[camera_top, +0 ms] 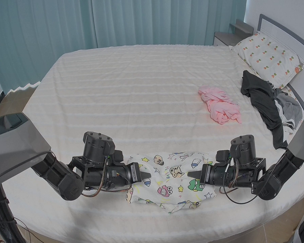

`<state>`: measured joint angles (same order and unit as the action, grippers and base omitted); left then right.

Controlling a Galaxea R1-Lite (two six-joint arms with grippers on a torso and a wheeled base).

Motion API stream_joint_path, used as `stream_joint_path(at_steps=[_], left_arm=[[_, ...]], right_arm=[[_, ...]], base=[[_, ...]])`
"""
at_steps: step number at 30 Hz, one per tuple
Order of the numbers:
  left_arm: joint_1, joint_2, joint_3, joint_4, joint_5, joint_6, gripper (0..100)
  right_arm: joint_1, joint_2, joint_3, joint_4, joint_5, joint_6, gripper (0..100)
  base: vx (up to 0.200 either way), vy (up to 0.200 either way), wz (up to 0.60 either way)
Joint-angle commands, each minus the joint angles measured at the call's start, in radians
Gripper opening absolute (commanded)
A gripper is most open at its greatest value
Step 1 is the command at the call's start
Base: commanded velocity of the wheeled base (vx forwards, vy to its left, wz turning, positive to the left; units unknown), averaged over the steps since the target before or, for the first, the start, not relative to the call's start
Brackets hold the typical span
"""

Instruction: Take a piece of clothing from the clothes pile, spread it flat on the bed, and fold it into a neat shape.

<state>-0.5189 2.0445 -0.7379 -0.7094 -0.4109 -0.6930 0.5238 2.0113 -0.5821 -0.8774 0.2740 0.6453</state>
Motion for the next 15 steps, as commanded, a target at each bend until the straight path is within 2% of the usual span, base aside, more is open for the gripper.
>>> stream_joint_path(at_steps=[1,12,15], left_arm=[[-0.004,0.005,-0.014,-0.001,0.000,-0.005,0],[-0.015,0.034,-0.009,-0.002,0.004,-0.003,0],[-0.015,0.046,-0.009,-0.005,0.030,-0.003,0]], right_arm=[[-0.002,-0.003,0.001,0.000,0.001,0.000,0],[-0.004,0.009,0.005,0.000,-0.001,-0.004,0],[-0.002,0.023,0.011,-0.002,-0.001,-0.007,0]], base=[[0.000,-0.200,0.00],[0.000,-0.200,0.00],[0.000,0.000,0.00]])
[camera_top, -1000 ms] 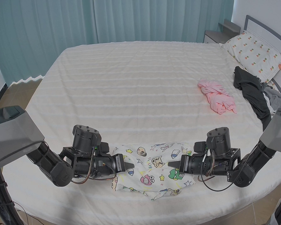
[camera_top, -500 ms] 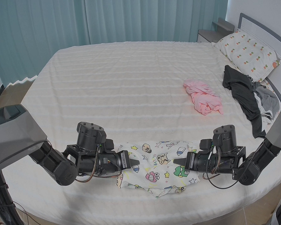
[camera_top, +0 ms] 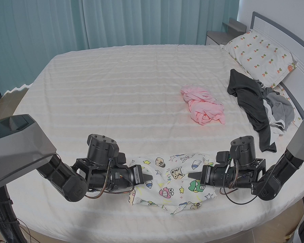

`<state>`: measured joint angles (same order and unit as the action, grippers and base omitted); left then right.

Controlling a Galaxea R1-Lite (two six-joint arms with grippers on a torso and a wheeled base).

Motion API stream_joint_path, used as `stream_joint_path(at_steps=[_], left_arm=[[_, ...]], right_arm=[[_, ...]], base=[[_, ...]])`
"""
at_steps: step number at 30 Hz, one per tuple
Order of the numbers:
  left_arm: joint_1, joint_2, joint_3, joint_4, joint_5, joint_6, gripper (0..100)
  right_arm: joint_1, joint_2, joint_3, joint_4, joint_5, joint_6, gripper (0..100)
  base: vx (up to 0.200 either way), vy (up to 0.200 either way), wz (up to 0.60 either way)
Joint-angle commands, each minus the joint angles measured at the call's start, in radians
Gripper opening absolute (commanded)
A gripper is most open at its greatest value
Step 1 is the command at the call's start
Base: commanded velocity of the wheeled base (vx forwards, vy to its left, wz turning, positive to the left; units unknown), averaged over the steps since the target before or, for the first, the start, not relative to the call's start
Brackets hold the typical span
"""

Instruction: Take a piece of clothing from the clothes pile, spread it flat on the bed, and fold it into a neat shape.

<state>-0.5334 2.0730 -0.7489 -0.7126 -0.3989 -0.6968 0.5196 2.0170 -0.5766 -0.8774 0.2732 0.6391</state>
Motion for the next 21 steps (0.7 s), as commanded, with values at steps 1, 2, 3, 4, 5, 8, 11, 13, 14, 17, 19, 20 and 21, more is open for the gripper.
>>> stream_joint_path(at_steps=[1,2,3,4,5,8,11,13,14,17,19,20,21], left_arm=[[0.000,0.024,0.002,-0.002,0.026,0.000,0],[0.000,0.030,0.002,-0.002,0.032,0.000,0],[0.000,0.036,0.003,-0.004,0.038,0.000,0],[0.000,0.041,0.005,-0.002,0.043,0.000,0],[0.000,0.045,0.006,-0.002,0.048,0.000,0],[0.001,0.062,0.006,-0.002,0.074,0.002,0],[0.001,0.070,0.008,-0.001,0.109,0.003,0],[0.003,0.078,0.014,0.001,0.130,0.003,0],[0.003,0.084,0.022,0.001,0.140,0.005,0],[0.003,0.098,0.048,-0.002,0.164,0.007,0],[0.003,0.104,0.065,-0.007,0.170,0.007,0],[0.003,0.104,0.068,-0.007,0.170,0.005,0],[0.003,0.105,0.079,-0.007,0.172,0.007,0]], right_arm=[[0.002,0.022,0.007,-0.002,-0.002,-0.003,0],[0.002,0.029,0.009,-0.002,-0.002,-0.006,0],[0.004,0.039,0.011,0.000,-0.002,-0.006,0],[0.005,0.048,0.012,-0.002,-0.002,-0.006,0],[0.008,0.057,0.014,-0.002,-0.002,-0.006,0],[0.013,0.089,0.014,-0.002,-0.005,-0.012,0],[0.014,0.127,0.014,-0.006,-0.006,-0.035,0],[0.014,0.149,0.015,-0.009,-0.019,-0.055,0],[0.016,0.158,0.015,-0.009,-0.034,-0.061,0],[0.033,0.180,0.015,-0.012,-0.072,-0.064,0],[0.037,0.178,0.017,-0.011,-0.078,-0.065,0],[0.037,0.178,0.017,-0.011,-0.078,-0.065,0],[0.042,0.180,0.017,-0.011,-0.080,-0.065,0]], base=[[0.000,0.000,0.00],[0.000,0.000,0.00],[0.000,0.000,0.00],[0.000,0.000,0.00],[0.000,0.000,0.00],[0.000,0.000,0.00],[0.000,0.000,0.00],[0.000,0.000,0.00],[0.000,0.000,0.00],[0.000,0.000,0.00],[0.000,0.000,0.00],[0.000,0.000,0.00],[0.000,0.000,0.00]])
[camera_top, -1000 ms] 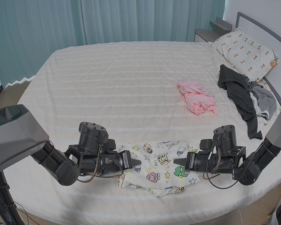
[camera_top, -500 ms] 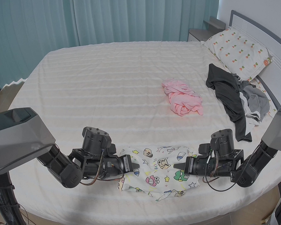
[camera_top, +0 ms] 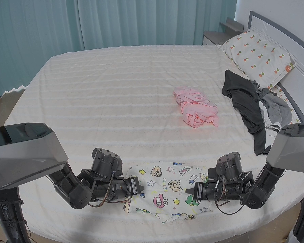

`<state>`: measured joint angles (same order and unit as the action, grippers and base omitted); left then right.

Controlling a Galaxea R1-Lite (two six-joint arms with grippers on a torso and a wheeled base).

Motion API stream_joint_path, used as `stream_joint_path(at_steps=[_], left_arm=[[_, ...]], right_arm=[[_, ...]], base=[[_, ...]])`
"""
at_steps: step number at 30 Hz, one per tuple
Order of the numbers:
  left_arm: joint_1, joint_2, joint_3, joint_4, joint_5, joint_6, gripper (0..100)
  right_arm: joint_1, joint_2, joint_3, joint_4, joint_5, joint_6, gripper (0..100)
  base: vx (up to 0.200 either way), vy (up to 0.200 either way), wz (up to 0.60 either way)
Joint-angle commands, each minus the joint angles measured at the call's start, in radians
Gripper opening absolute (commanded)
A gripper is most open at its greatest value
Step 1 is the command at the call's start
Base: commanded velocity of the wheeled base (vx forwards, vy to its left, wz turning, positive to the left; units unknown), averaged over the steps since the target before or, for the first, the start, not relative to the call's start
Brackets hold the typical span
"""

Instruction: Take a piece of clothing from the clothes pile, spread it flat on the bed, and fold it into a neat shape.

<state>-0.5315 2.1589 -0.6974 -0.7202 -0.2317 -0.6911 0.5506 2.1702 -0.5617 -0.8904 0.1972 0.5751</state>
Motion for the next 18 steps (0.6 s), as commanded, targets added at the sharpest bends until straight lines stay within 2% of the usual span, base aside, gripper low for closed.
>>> stream_joint_path(at_steps=[1,7,8,18], left_arm=[[0.001,0.021,0.035,0.001,0.006,0.001,0],[0.004,0.041,0.042,-0.005,0.028,-0.005,0],[0.004,0.047,0.044,-0.007,0.029,-0.005,100],[0.004,0.032,0.165,-0.068,0.035,0.004,100]], right_arm=[[0.014,0.026,0.002,0.002,-0.004,-0.001,0],[0.012,0.028,0.002,0.004,-0.004,0.000,0],[0.014,0.026,0.003,0.005,-0.005,0.000,100],[0.006,-0.017,0.103,0.010,-0.033,-0.012,100]], base=[[0.000,0.000,0.00],[0.000,0.000,0.00],[0.000,0.000,0.00],[0.000,0.000,0.00]])
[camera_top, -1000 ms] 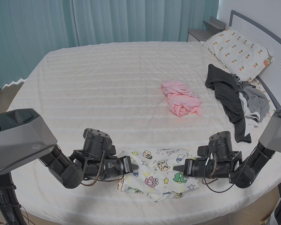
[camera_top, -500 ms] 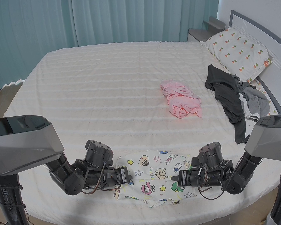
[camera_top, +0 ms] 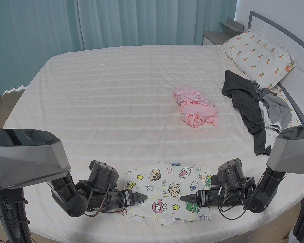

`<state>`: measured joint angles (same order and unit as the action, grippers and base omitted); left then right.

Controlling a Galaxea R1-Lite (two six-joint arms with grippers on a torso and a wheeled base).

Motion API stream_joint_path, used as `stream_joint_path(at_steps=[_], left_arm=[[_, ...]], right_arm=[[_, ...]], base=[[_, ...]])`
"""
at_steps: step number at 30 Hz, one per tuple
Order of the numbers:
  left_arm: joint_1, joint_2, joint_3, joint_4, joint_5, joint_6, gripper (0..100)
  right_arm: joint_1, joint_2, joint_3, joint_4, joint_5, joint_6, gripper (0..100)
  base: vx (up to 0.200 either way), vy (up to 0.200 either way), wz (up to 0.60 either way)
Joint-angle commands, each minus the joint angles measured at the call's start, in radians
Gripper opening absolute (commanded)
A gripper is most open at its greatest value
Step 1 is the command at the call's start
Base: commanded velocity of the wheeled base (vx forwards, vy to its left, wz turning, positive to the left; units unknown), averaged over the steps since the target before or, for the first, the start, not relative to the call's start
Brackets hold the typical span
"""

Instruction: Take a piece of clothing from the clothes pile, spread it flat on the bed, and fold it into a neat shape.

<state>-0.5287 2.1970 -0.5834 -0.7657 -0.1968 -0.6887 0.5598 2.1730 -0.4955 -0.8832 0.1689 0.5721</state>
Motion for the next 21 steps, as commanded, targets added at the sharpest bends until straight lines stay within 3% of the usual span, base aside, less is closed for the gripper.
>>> stream_joint_path(at_steps=[1,8,12,16,21], left_arm=[[0.001,-0.006,0.065,-0.029,0.000,0.003,100],[0.003,-0.005,0.125,-0.030,0.000,0.060,100],[0.001,-0.011,0.148,-0.017,0.008,0.072,100],[0.001,-0.039,0.195,-0.021,0.011,0.074,100],[0.004,-0.128,0.241,-0.038,0.017,0.074,100]], right_arm=[[-0.004,-0.019,0.045,0.004,-0.005,-0.017,100],[-0.006,-0.013,0.075,0.032,-0.014,-0.097,100],[-0.003,-0.018,0.078,0.122,-0.068,-0.173,100],[-0.004,-0.036,0.091,0.158,-0.121,-0.193,100],[-0.004,-0.125,0.126,0.151,-0.132,-0.193,100]], base=[[0.000,0.000,0.00],[0.000,0.000,0.00],[0.000,0.000,0.00],[0.000,0.000,0.00],[0.000,0.000,0.00]])
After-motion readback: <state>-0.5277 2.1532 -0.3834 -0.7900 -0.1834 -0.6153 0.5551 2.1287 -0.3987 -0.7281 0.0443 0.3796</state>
